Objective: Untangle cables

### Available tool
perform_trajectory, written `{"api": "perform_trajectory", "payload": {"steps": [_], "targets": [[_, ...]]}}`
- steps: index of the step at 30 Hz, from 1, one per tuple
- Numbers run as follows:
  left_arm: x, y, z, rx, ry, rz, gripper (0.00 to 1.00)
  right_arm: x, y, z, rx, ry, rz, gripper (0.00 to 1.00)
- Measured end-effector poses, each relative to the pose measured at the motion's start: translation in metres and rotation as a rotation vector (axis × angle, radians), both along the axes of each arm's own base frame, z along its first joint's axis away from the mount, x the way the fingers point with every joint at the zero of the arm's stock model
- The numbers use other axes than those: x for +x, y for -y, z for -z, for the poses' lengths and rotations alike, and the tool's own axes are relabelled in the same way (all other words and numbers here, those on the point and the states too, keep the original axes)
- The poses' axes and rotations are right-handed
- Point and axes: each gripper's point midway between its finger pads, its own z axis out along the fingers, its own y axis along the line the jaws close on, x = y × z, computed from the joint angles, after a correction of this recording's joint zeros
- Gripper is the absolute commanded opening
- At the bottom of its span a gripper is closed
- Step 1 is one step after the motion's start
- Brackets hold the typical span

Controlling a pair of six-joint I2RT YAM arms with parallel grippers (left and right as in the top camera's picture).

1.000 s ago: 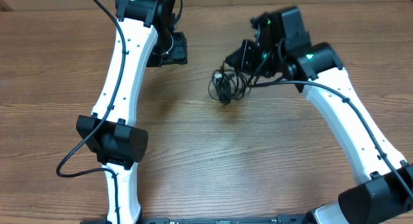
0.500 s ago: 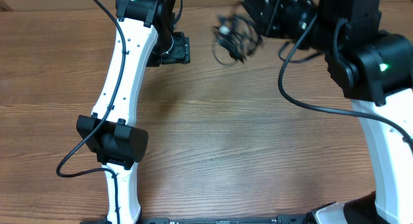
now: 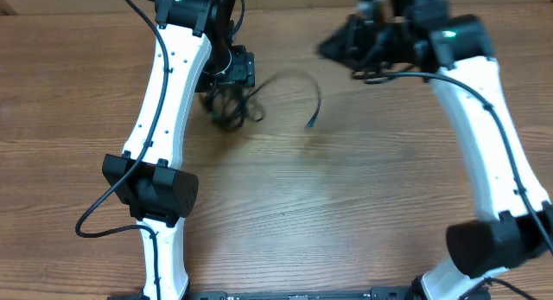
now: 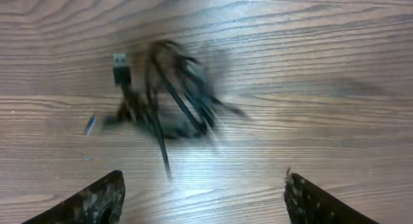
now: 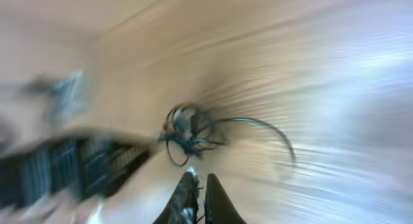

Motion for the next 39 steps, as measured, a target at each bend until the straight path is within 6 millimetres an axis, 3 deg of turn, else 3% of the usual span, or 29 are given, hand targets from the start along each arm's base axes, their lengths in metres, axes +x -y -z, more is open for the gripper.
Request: {"api": "perform_trajectory", "payload": {"steps": [1, 3, 7, 10, 12, 15, 18, 19, 23, 25, 26, 27, 34, 36, 39], "targets": [[0.0, 0.0, 0.0, -0.001, 0.001, 0.0, 0.79, 0.0, 0.019, 0.011, -0.087, -0.04, 0.102, 0.04], [0.001, 0.0, 0.0, -0.002, 0.003, 0.0, 0.79, -0.006, 0.019, 0.028, -0.145, -0.085, 0.132, 0.04], [0.003, 0.001, 0.0, -0.004, 0.012, 0.0, 0.79, -0.017, -0.038, 0.033, -0.005, -0.062, -0.123, 0.04], [0.002, 0.0, 0.0, -0.002, 0.007, 0.0, 0.79, -0.023, -0.058, 0.022, 0.074, -0.024, -0.23, 0.09], [0.001, -0.002, 0.0, 0.009, 0.005, -0.001, 0.83, -0.022, -0.058, 0.02, 0.083, -0.013, -0.241, 0.28], [0.006, -0.009, 0.0, 0.051, 0.03, -0.01, 0.85, -0.018, -0.049, 0.024, 0.048, -0.014, -0.215, 0.69], [0.017, -0.016, 0.001, 0.074, 0.068, -0.028, 0.75, -0.014, -0.036, 0.034, -0.028, -0.021, -0.163, 0.84], [0.02, -0.018, 0.003, 0.076, 0.071, -0.037, 0.7, -0.013, -0.031, 0.037, -0.052, -0.026, -0.147, 0.98], [0.018, -0.024, 0.036, 0.053, -0.001, -0.079, 0.64, -0.007, -0.014, 0.045, -0.131, -0.028, -0.089, 1.0], [0.014, -0.026, 0.063, 0.042, -0.052, -0.086, 0.59, -0.004, -0.005, 0.047, -0.151, -0.032, -0.063, 1.0], [0.012, -0.025, 0.071, 0.039, -0.068, -0.087, 0.49, -0.002, -0.001, 0.048, -0.159, -0.033, -0.052, 1.0], [0.01, -0.023, 0.087, 0.031, -0.085, -0.084, 0.45, -0.001, 0.005, 0.049, -0.17, -0.036, -0.035, 1.0], [0.015, -0.01, 0.12, -0.021, -0.079, -0.079, 0.33, -0.002, 0.007, 0.051, -0.181, -0.043, -0.031, 1.0], [0.016, -0.009, 0.125, -0.031, -0.077, -0.094, 0.35, -0.003, 0.008, 0.052, -0.186, -0.05, -0.031, 1.0], [0.013, -0.009, 0.13, -0.033, -0.09, -0.1, 0.46, -0.005, 0.009, 0.053, -0.188, -0.058, -0.032, 1.0]]}}
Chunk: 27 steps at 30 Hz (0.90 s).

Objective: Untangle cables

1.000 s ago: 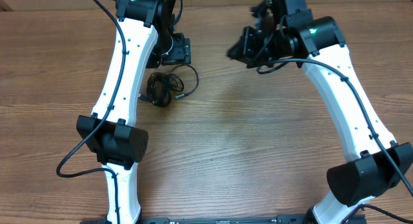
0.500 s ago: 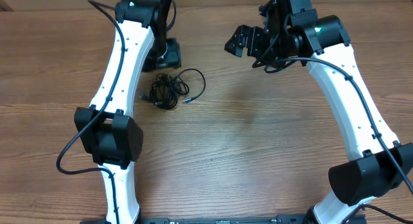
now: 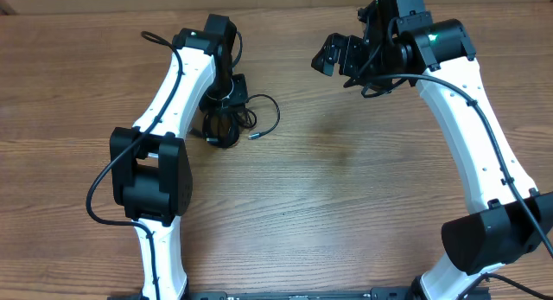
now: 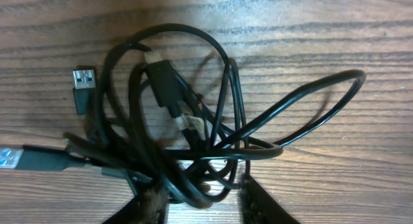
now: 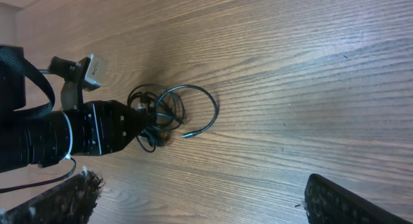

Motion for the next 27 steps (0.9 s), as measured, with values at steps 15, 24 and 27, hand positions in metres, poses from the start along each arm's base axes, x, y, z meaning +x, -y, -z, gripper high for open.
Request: {"api": "perform_trajectory", "payload": {"steps": [15, 24, 27], "targets": [[-0.009, -0.006, 0.003, 0.045, -0.035, -0.014, 0.04, -0.004, 0.001, 0.002, -0.005, -0.018, 0.0, 1.0], [-0.004, 0.019, -0.102, -0.104, 0.053, 0.078, 0.04, -0.004, 0.001, 0.002, -0.006, -0.019, -0.001, 1.0], [-0.004, 0.038, -0.141, -0.23, 0.129, 0.137, 0.04, -0.005, -0.002, 0.002, -0.003, -0.017, -0.008, 1.0]]}}
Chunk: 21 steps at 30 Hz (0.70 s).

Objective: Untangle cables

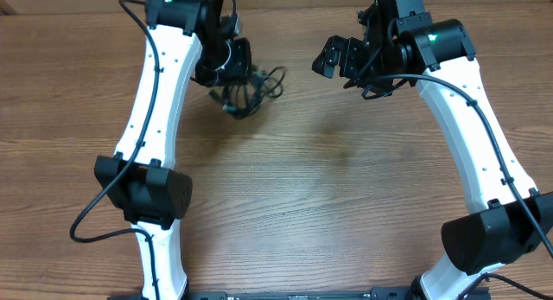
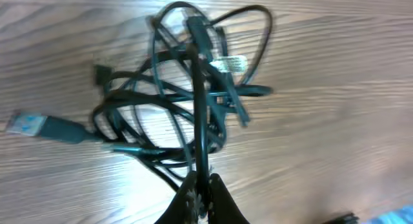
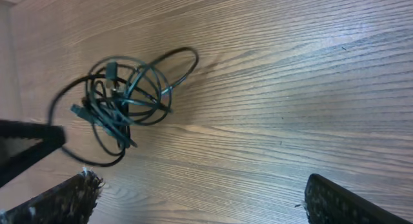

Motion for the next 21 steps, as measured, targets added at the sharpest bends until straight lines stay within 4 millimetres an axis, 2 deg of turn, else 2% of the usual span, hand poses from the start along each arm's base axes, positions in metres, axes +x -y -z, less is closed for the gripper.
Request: {"api": "perform_trajectory", "payload": {"steps": [2, 6, 8, 10, 11, 15, 17, 19, 21], "targets": [[-0.008, 0.008, -0.006, -0.044, -0.018, 0.026, 0.04, -0.002, -0.006, -0.001, 0.003, 0.005, -0.015, 1.0], [-0.019, 0.044, -0.025, -0.276, -0.021, 0.158, 0.04, -0.003, -0.024, -0.004, 0.016, 0.031, -0.055, 1.0], [-0.02, 0.054, -0.033, -0.347, -0.01, 0.193, 0.04, -0.005, -0.032, -0.005, 0.019, 0.039, -0.073, 0.96], [-0.023, 0.062, -0.04, -0.405, -0.008, 0.222, 0.04, -0.008, -0.039, -0.005, 0.019, 0.041, -0.09, 0.8], [-0.024, 0.064, -0.043, -0.423, -0.008, 0.229, 0.04, -0.009, -0.042, -0.003, 0.017, 0.05, -0.106, 0.65], [-0.026, 0.068, -0.047, -0.459, -0.011, 0.24, 0.04, -0.014, -0.048, 0.022, 0.0, 0.009, -0.115, 0.56], [-0.026, 0.069, -0.048, -0.466, -0.012, 0.241, 0.04, -0.013, -0.051, 0.037, -0.005, -0.002, -0.124, 0.43], [-0.027, 0.069, -0.049, -0.472, -0.015, 0.241, 0.04, -0.012, -0.054, 0.046, -0.005, -0.005, -0.127, 0.39], [-0.027, 0.069, -0.05, -0.483, -0.018, 0.24, 0.04, -0.011, -0.055, 0.057, -0.007, -0.008, -0.128, 0.28]]}}
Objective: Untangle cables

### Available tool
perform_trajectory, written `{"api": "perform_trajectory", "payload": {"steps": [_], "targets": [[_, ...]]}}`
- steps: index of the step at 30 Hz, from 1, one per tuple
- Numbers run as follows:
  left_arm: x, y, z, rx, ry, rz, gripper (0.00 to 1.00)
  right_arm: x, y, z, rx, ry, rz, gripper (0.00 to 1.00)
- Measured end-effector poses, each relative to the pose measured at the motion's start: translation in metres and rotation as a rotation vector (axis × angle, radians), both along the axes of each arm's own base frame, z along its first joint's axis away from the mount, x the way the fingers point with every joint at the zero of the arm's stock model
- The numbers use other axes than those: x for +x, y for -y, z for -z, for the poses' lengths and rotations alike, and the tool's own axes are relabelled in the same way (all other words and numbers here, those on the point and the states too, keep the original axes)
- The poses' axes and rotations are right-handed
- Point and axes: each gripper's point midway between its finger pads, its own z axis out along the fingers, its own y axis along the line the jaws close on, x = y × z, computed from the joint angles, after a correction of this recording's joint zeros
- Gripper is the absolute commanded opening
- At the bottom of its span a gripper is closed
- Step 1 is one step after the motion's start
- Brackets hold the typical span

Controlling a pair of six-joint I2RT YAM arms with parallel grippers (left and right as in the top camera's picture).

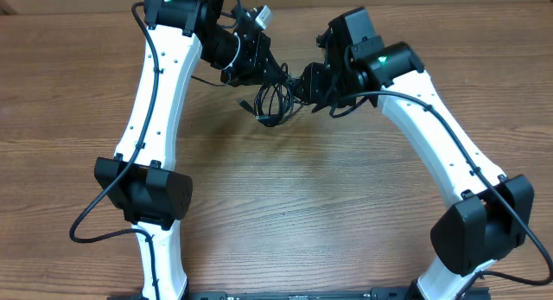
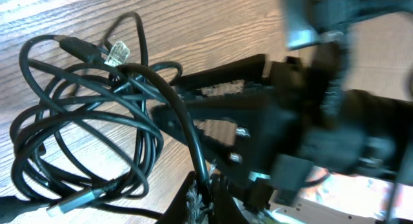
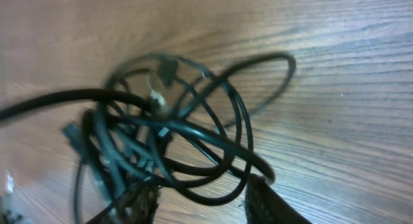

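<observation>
A tangled bundle of black cables point(image 1: 275, 101) hangs just over the wooden table point(image 1: 346, 205) at the back middle. My left gripper point(image 1: 257, 75) holds it from the upper left; in the left wrist view the gripper point(image 2: 203, 188) is shut on one black strand, with the loops point(image 2: 77, 114) spread out below it. My right gripper point(image 1: 302, 82) has come in from the right. In the right wrist view it point(image 3: 200, 201) stands open, and lower loops of the bundle point(image 3: 174, 127) lie between its fingers point(image 3: 268, 201).
Both white arms reach over the back of the table and nearly meet at the bundle. The left arm's own black wiring point(image 1: 104, 201) loops out beside its elbow. Bare wood lies in front of the bundle.
My left gripper has moved right with the bundle. My right gripper, then wide open and well clear to the right, now stands at the bundle with its fingers closer together around the lower loops.
First the bundle lay on the table under my open left gripper while the right gripper was shut and swinging. Then the left fingers were down around the strands and the right stood open, apart. Then the left held the bundle; now both grippers meet at it.
</observation>
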Motion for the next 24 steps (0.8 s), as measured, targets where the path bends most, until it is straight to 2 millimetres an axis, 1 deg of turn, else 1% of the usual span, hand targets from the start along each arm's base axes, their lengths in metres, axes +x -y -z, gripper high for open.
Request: {"api": "perform_trajectory", "payload": {"steps": [1, 2, 3, 5, 8, 9, 10, 11, 13, 14, 16, 21, 22, 24], "targets": [[-0.001, 0.001, -0.001, -0.008, -0.001, 0.003, 0.04, 0.0, 0.0, 0.005, -0.003, -0.006, 0.001, 0.16], [-0.001, 0.001, -0.002, -0.015, -0.002, 0.005, 0.04, -0.001, 0.0, 0.009, -0.006, -0.01, -0.003, 0.08], [-0.001, 0.001, -0.003, -0.019, -0.002, 0.007, 0.04, -0.001, 0.001, 0.01, -0.01, -0.013, -0.002, 0.04], [-0.001, 0.002, -0.003, -0.024, -0.003, 0.008, 0.04, -0.001, 0.001, 0.011, -0.011, -0.013, 0.002, 0.04], [-0.001, 0.0, -0.003, -0.02, -0.002, 0.005, 0.04, 0.001, 0.008, 0.014, -0.045, -0.01, 0.028, 0.04], [0.002, -0.004, 0.001, 0.007, 0.004, -0.007, 0.04, 0.001, 0.016, 0.018, -0.086, -0.022, 0.069, 0.04], [0.005, -0.011, 0.008, 0.059, 0.005, -0.029, 0.04, 0.0, 0.029, 0.023, -0.146, -0.044, 0.132, 0.04], [0.008, -0.018, 0.013, 0.101, 0.003, -0.051, 0.04, 0.0, 0.032, 0.025, -0.162, -0.046, 0.147, 0.04], [0.013, -0.046, 0.03, 0.26, -0.022, -0.139, 0.04, 0.001, 0.048, 0.028, -0.224, -0.052, 0.22, 0.04], [0.018, -0.069, 0.04, 0.367, -0.037, -0.209, 0.04, 0.004, 0.055, 0.029, -0.249, -0.047, 0.259, 0.04], [0.022, -0.096, 0.049, 0.484, -0.043, -0.28, 0.04, 0.006, 0.062, 0.03, -0.275, -0.042, 0.297, 0.04], [0.032, -0.15, 0.058, 0.694, -0.036, -0.424, 0.04, 0.015, 0.099, 0.031, -0.329, -0.044, 0.423, 0.04], [0.032, -0.158, 0.058, 0.727, -0.039, -0.449, 0.04, 0.017, 0.105, 0.031, -0.332, -0.047, 0.442, 0.04], [0.031, -0.169, 0.059, 0.786, -0.041, -0.486, 0.04, 0.018, 0.109, 0.031, -0.321, -0.051, 0.439, 0.04]]}}
